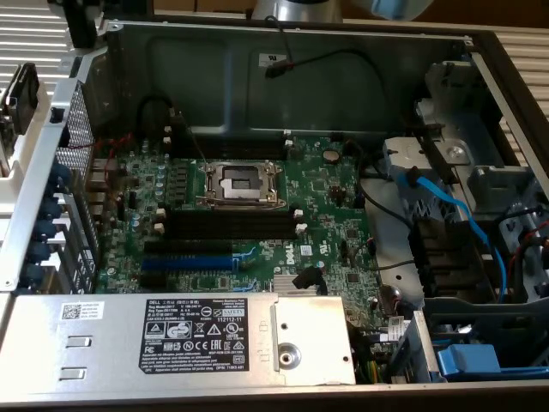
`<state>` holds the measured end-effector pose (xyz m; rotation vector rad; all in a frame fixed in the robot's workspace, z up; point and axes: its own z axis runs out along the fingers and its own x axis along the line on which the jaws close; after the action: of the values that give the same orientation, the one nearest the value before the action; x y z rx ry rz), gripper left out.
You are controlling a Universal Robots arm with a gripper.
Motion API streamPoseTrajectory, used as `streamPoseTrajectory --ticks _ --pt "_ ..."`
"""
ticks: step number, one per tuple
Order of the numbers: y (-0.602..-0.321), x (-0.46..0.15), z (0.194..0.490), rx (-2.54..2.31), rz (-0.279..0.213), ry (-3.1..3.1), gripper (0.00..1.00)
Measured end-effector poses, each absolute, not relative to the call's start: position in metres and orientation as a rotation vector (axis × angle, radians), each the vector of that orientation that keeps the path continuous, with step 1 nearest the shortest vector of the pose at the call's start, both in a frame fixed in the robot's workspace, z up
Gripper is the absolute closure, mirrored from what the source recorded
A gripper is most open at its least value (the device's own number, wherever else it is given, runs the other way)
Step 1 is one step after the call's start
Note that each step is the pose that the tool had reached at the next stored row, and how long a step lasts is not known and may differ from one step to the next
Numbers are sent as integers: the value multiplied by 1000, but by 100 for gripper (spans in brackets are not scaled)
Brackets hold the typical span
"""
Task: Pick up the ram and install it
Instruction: 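Reach for the ram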
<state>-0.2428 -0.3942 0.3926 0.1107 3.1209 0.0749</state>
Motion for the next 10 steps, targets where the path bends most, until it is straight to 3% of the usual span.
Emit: streamPoseTrajectory --ticks 10 --pt "-388 -295 393 115 73 3177 90"
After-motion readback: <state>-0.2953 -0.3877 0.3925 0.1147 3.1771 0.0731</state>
